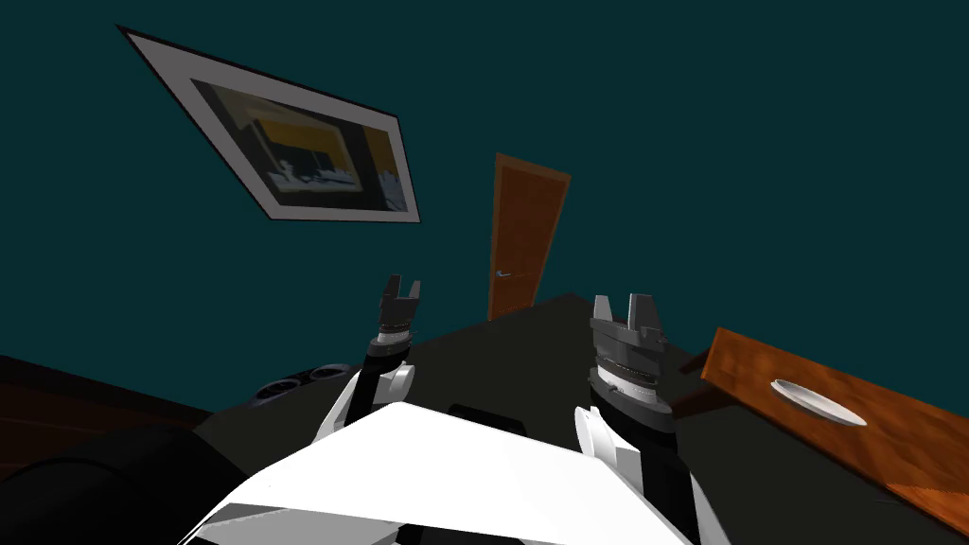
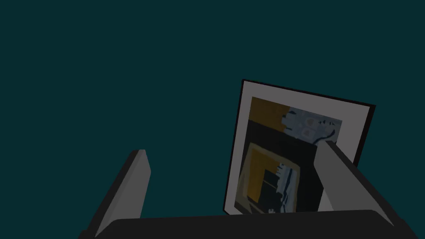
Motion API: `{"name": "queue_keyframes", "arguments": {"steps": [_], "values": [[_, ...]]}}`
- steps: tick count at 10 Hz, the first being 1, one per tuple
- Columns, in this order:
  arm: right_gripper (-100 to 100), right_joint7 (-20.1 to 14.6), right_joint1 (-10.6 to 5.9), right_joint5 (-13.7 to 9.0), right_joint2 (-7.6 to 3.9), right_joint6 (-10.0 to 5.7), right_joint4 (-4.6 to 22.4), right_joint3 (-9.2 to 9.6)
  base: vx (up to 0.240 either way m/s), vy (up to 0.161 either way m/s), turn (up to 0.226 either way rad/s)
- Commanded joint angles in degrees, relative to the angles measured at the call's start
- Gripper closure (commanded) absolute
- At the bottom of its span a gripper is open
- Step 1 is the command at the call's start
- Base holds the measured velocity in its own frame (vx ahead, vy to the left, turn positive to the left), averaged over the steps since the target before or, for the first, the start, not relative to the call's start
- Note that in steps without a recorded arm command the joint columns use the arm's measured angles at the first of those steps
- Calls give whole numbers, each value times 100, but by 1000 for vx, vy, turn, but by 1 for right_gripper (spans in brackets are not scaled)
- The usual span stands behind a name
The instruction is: Pull the door open
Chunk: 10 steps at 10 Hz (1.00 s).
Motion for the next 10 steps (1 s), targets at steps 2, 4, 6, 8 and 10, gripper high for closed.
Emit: {"name": "queue_keyframes", "arguments": {"steps": [2, 4, 6, 8, 10], "values": [[-100, -55, -79, -60, -125, -55, 300, 22, 78, 48, 84], [-100, -110, -158, -119, -238, -110, 597, 45, 137, -51, 91], [-100, -145, -209, -157, -305, -146, 789, 59, 112, -30, 61], [-100, -181, -260, -196, -372, -181, 982, 74, 73, -6, 53], [-100, -225, -324, -244, -448, -226, 1223, 92, 81, 0, 74]]}}
